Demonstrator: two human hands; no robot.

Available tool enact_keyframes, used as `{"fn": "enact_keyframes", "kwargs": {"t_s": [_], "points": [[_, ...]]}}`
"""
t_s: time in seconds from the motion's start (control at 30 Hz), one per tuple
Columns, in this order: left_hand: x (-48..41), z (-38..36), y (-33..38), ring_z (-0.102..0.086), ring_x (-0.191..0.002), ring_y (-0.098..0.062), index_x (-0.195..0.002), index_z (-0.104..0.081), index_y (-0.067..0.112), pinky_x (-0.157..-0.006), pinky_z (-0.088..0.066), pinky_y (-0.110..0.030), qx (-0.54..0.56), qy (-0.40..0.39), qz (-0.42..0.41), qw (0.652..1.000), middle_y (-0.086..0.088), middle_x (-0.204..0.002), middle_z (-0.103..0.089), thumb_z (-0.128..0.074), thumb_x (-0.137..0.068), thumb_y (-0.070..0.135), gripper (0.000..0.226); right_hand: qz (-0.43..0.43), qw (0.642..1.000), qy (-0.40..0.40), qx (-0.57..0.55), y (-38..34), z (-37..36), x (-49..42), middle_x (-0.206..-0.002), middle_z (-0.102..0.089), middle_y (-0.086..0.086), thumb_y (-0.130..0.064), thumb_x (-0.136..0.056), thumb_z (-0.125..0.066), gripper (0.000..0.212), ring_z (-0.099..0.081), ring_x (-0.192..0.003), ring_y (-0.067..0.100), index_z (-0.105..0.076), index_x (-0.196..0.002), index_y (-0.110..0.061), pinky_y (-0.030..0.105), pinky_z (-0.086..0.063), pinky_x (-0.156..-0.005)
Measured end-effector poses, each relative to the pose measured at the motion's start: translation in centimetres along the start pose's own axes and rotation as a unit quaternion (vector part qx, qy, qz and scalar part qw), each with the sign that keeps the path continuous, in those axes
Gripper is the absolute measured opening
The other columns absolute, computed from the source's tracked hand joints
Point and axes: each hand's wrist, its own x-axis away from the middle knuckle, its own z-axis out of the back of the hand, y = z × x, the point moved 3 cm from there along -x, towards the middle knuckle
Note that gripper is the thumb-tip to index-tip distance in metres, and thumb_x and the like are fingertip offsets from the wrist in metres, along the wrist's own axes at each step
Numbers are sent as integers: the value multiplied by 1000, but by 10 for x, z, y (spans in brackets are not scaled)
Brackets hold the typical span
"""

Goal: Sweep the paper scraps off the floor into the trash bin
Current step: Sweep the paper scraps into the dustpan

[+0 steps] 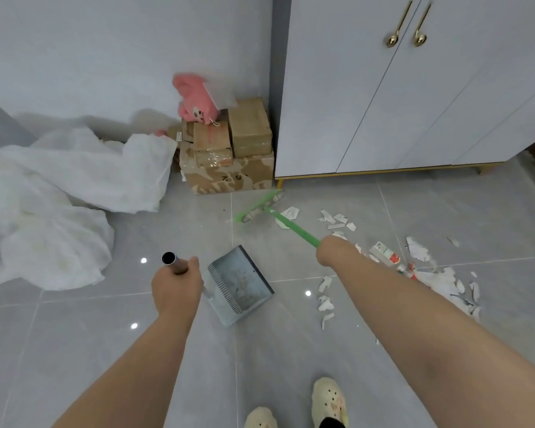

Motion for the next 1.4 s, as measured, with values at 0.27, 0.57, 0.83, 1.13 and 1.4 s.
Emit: {"fn": "enact_keyframes", "kwargs": {"t_s": [0.27, 0.57, 0.83, 1.13, 1.4], "points": [[1, -46, -1, -56, -64, -24, -85, -62, -9, -57, -41, -26, -19, -44, -65, 997, 4, -47, -63, -52, -92, 23, 35, -65, 994, -87, 12, 58, -34, -25, -127, -51, 10, -13, -100, -33, 41, -51, -123, 24, -40, -139, -3, 28, -42, -96], [43, -66, 11, -60, -69, -31, -78, -65, -3, -72, -51, -40, -39, -70, -46, 996, -13, -69, -65, -54, -91, 26, 34, -87, 985, -145, -21, 135, -126, 32, -134, -52, 12, -12, -96, -40, 41, -51, -124, 27, -48, -135, -3, 30, -43, -97], [74, -67, 4, -64, -80, -36, -86, -64, -5, -76, -51, -42, -72, -77, -45, 993, -22, -80, -69, -54, -90, 31, 38, -69, 985, -131, -93, 151, -168, 61, -134, -53, 11, -15, -96, -40, 39, -50, -125, 27, -52, -132, -7, 31, -42, -97], [141, -64, -37, -60, -69, -35, -79, -59, -12, -68, -50, -39, -93, -66, -96, 989, -26, -78, -67, -52, -92, 30, 45, -94, 985, -142, -10, 227, -211, 108, -130, -53, 5, -11, -95, -42, 42, -55, -118, 20, -45, -136, -6, 24, -46, -85], [201, -65, -91, -57, -66, -30, -80, -62, -7, -63, -45, -34, -59, -57, -33, 996, -21, -76, -66, -53, -92, 26, 36, -105, 987, -113, -40, 299, -239, 162, -89, -53, -3, -18, -87, -43, 35, -55, -84, 17, -56, -120, -13, 22, -45, -69]]}}
